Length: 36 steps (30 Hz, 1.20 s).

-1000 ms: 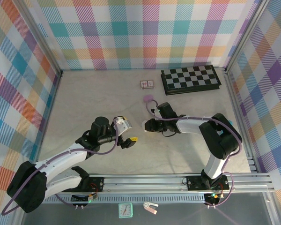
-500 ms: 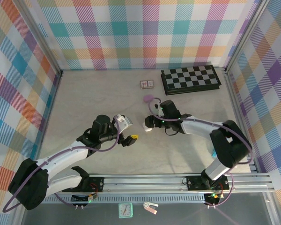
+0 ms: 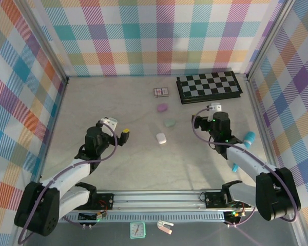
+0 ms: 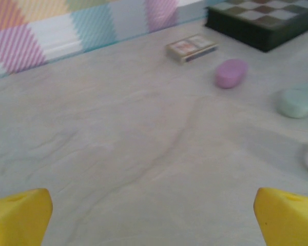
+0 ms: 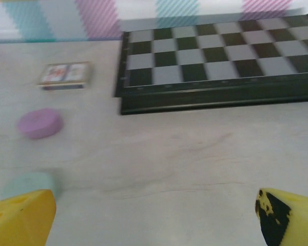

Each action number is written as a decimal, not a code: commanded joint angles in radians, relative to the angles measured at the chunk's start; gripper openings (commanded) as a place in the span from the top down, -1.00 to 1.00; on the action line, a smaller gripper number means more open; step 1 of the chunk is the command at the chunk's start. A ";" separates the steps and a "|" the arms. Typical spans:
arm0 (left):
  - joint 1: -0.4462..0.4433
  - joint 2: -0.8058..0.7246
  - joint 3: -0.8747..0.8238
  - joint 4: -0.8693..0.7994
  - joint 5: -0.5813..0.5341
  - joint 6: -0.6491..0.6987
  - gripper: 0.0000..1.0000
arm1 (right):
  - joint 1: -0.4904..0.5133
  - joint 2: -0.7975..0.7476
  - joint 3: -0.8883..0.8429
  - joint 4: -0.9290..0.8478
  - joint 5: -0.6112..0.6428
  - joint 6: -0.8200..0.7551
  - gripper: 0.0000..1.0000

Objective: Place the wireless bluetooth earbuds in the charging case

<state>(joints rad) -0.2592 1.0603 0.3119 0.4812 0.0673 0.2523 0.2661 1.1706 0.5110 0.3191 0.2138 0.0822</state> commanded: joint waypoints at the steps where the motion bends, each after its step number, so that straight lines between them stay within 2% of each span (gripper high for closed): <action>1: 0.070 0.099 -0.029 0.157 -0.008 -0.070 -0.99 | -0.061 0.035 -0.073 0.184 0.019 -0.094 -0.98; 4: 0.132 0.214 -0.043 0.321 0.021 -0.151 -0.99 | -0.109 0.102 -0.111 0.297 0.003 -0.117 -0.98; 6: 0.156 0.248 -0.010 0.304 0.023 -0.152 -0.99 | -0.144 0.161 -0.127 0.386 -0.024 -0.116 -0.98; 9: 0.189 0.328 0.002 0.383 0.014 -0.164 -0.99 | -0.187 0.267 -0.132 0.492 -0.066 -0.094 -0.98; 14: 0.261 0.520 0.036 0.511 0.041 -0.237 -0.99 | -0.237 0.340 -0.098 0.485 -0.135 -0.058 -0.98; 16: 0.270 0.516 0.053 0.467 0.034 -0.252 -0.99 | -0.248 0.375 -0.115 0.556 -0.152 -0.053 -0.98; 20: 0.263 0.522 0.076 0.432 0.016 -0.245 -0.99 | -0.250 0.367 -0.107 0.520 -0.157 -0.054 -0.98; 25: 0.212 0.520 0.111 0.356 -0.086 -0.218 -0.99 | -0.249 0.367 -0.108 0.527 -0.155 -0.056 -0.98; 36: 0.209 0.520 0.108 0.361 -0.092 -0.217 -0.99 | -0.248 0.366 -0.109 0.529 -0.155 -0.056 -0.98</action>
<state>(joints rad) -0.0456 1.5829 0.4076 0.8379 -0.0128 0.0299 0.0219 1.5307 0.3893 0.8150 0.0769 0.0147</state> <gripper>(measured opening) 0.997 0.990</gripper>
